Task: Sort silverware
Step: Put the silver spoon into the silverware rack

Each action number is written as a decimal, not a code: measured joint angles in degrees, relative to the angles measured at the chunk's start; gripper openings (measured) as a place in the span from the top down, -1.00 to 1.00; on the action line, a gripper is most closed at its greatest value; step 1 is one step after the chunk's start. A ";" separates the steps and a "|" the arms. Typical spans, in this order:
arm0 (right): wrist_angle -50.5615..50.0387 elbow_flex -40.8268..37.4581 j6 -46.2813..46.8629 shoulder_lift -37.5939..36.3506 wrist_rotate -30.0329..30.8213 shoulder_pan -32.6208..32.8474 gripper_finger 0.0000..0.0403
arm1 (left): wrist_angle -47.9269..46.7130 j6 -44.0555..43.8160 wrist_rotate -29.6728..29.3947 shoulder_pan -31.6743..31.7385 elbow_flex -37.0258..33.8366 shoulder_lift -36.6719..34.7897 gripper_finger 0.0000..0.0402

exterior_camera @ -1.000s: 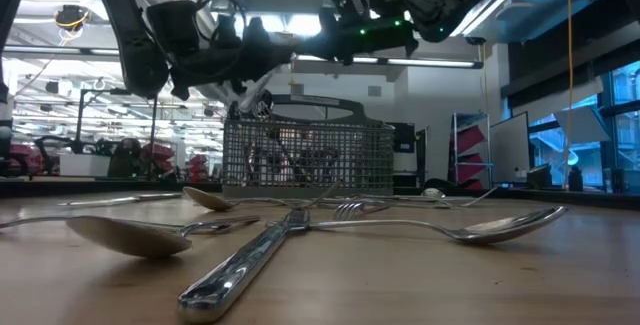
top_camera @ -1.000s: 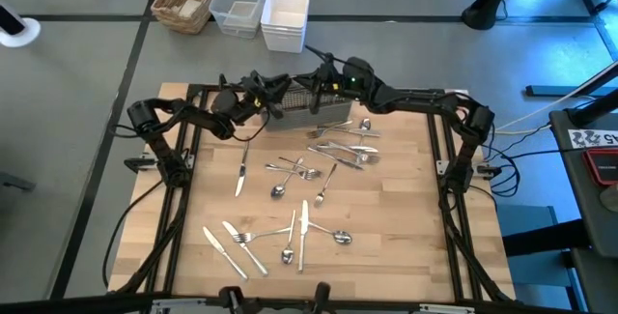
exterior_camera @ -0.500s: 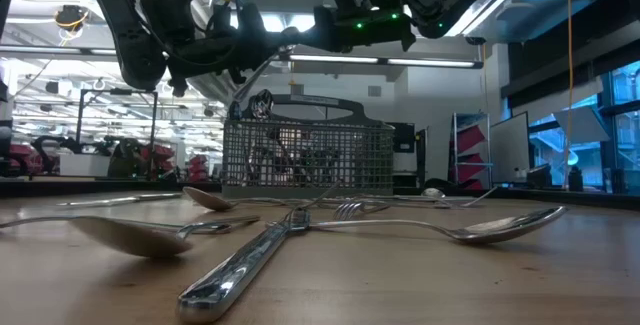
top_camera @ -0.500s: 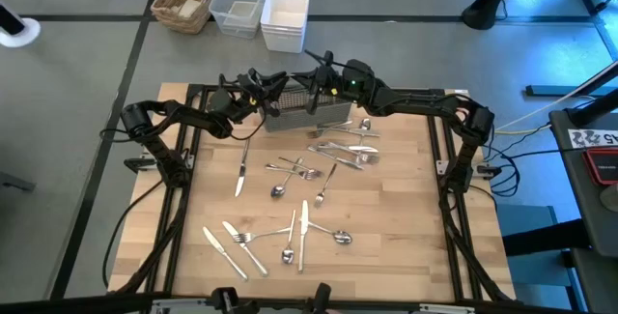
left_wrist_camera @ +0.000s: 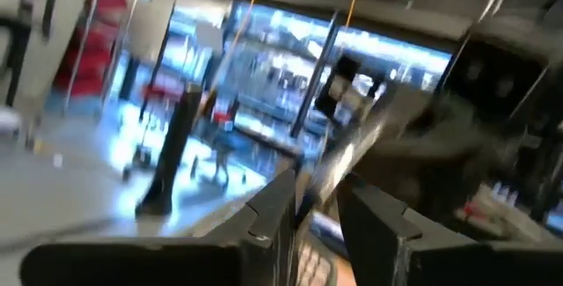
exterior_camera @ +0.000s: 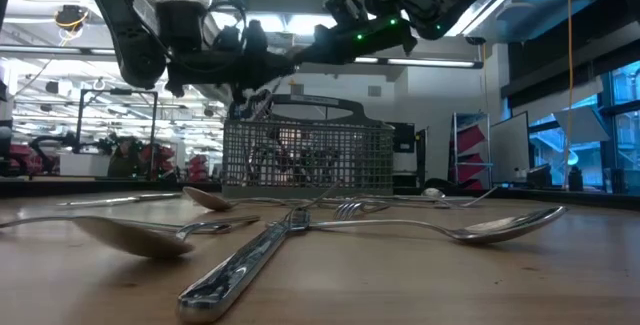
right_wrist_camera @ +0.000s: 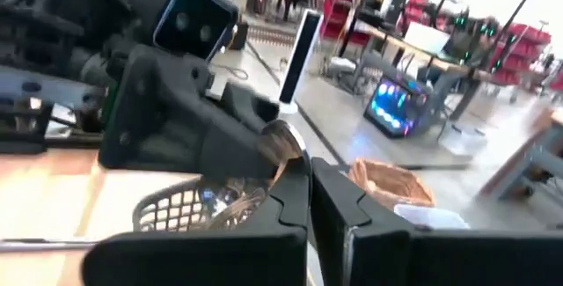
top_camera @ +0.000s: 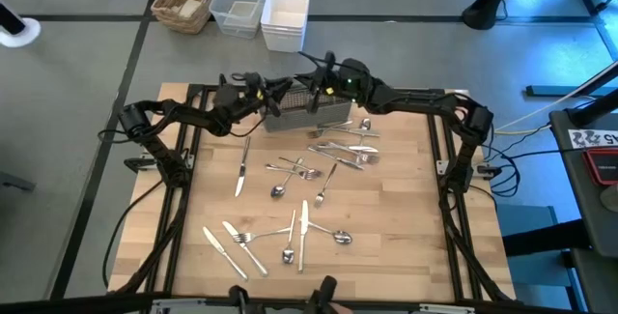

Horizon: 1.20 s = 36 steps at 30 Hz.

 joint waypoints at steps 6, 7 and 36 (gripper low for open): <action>-4.98 1.54 0.08 -0.17 -0.18 0.08 0.99 | -1.64 -2.16 1.11 0.79 -0.02 0.04 0.39; -4.88 1.54 0.05 -0.15 -0.58 0.15 0.99 | -1.33 -2.83 1.88 1.07 -0.02 0.04 0.34; 2.16 1.69 -6.88 6.16 -6.11 2.49 0.82 | -9.85 -8.29 21.29 8.48 -0.15 -12.85 0.15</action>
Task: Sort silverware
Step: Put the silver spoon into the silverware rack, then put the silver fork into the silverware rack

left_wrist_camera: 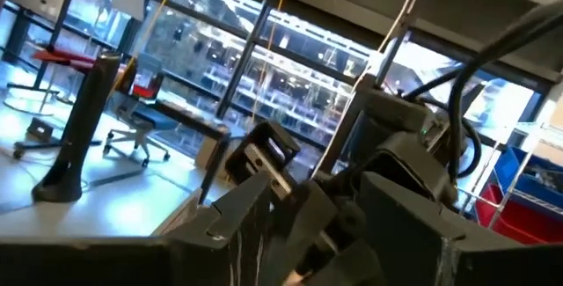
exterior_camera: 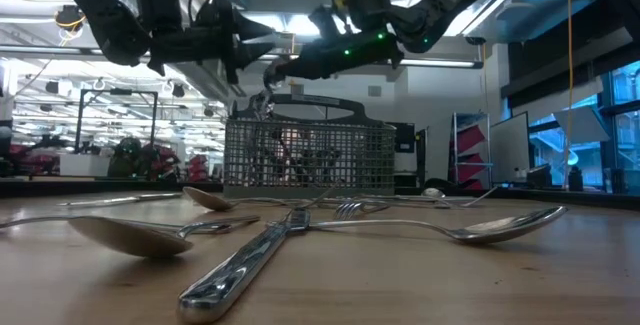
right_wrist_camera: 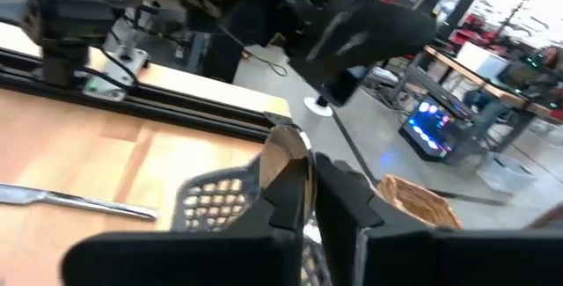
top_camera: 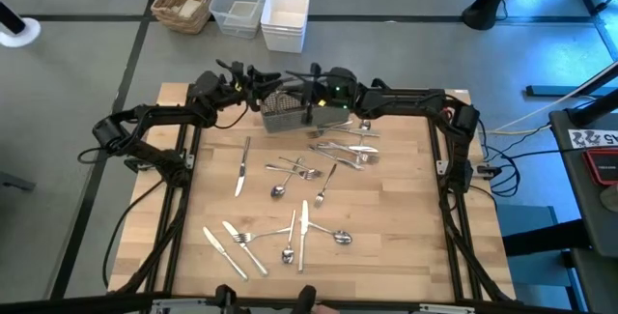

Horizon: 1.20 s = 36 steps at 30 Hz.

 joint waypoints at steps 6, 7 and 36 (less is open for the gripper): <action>-0.02 -0.02 0.02 0.00 0.01 -0.01 0.64 | -0.35 0.66 0.67 0.07 0.00 -0.15 0.15; -0.05 -0.01 0.02 0.00 0.01 0.04 0.61 | -0.38 0.65 0.78 0.07 0.00 -0.27 0.15; -28.48 0.00 1.06 -29.46 6.58 0.60 0.44 | -41.53 -2.06 10.16 -14.04 0.02 -25.70 0.34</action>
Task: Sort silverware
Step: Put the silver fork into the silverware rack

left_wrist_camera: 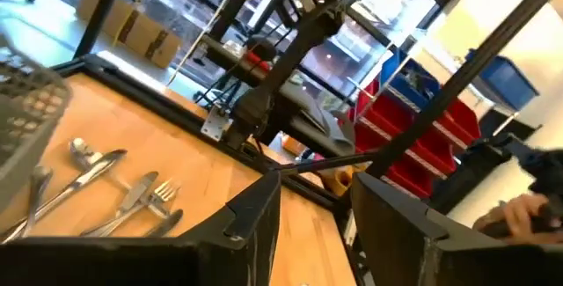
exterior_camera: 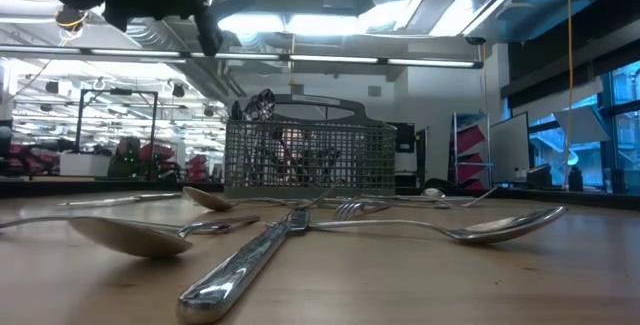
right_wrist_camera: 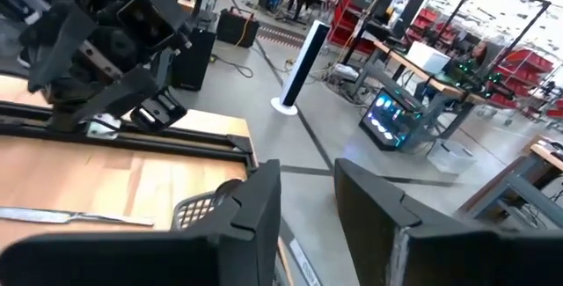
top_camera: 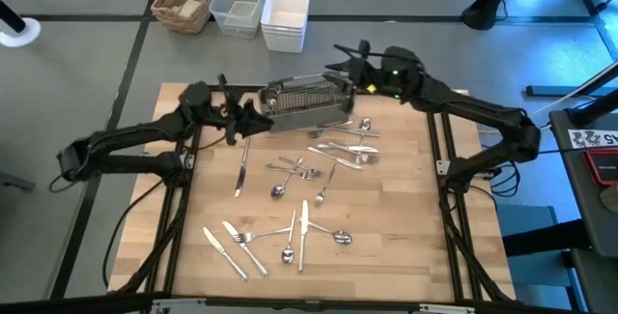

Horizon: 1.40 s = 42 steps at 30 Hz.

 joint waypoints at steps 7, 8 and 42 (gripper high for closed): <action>-4.33 -0.02 -2.25 -5.91 -0.06 0.00 0.44 | 0.08 8.63 -8.15 -11.77 0.01 6.10 0.34; -4.92 -0.02 -2.64 -6.71 -0.06 0.00 0.44 | -0.02 10.51 -9.15 -13.21 0.02 7.36 0.34; -36.84 0.00 4.89 -13.23 -0.10 0.00 0.44 | -9.67 41.62 -29.57 -18.40 0.04 34.70 0.34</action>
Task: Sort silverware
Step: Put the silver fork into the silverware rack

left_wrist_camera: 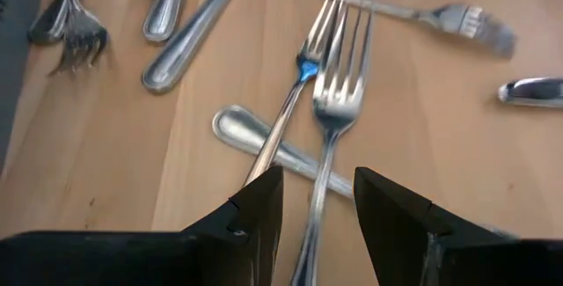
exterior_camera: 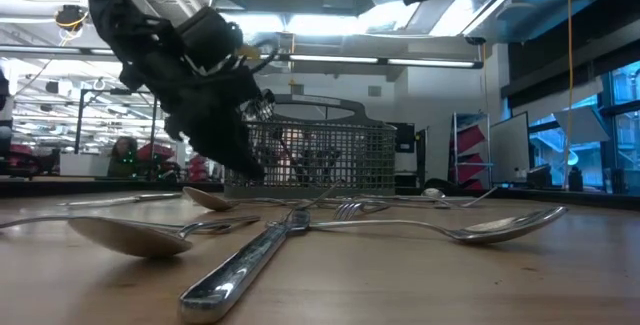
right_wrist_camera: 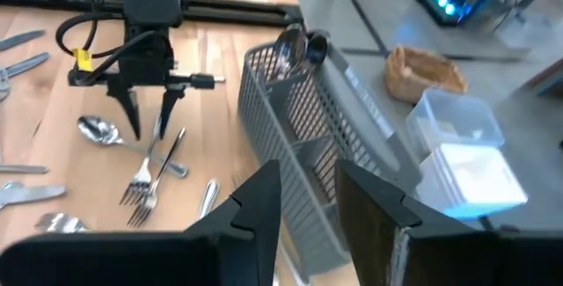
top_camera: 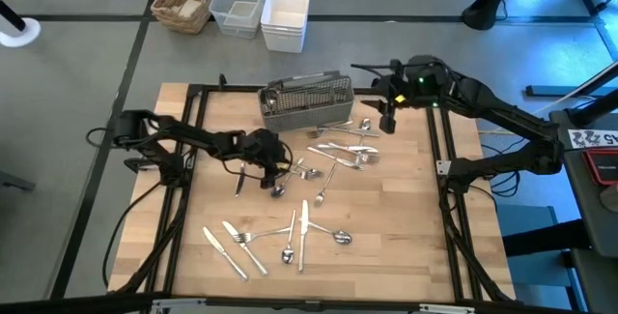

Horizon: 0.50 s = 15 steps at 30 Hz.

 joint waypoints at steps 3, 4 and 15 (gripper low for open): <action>-1.60 0.00 1.21 0.00 0.00 0.00 0.44 | 0.12 0.65 -0.11 0.00 0.00 1.17 0.34; -1.94 0.00 1.34 0.00 0.00 0.01 0.44 | 0.04 0.75 -0.14 0.00 0.04 1.59 0.34; -2.45 -0.01 1.37 0.00 0.00 0.00 0.44 | 0.79 1.89 -0.41 0.00 0.17 5.62 0.34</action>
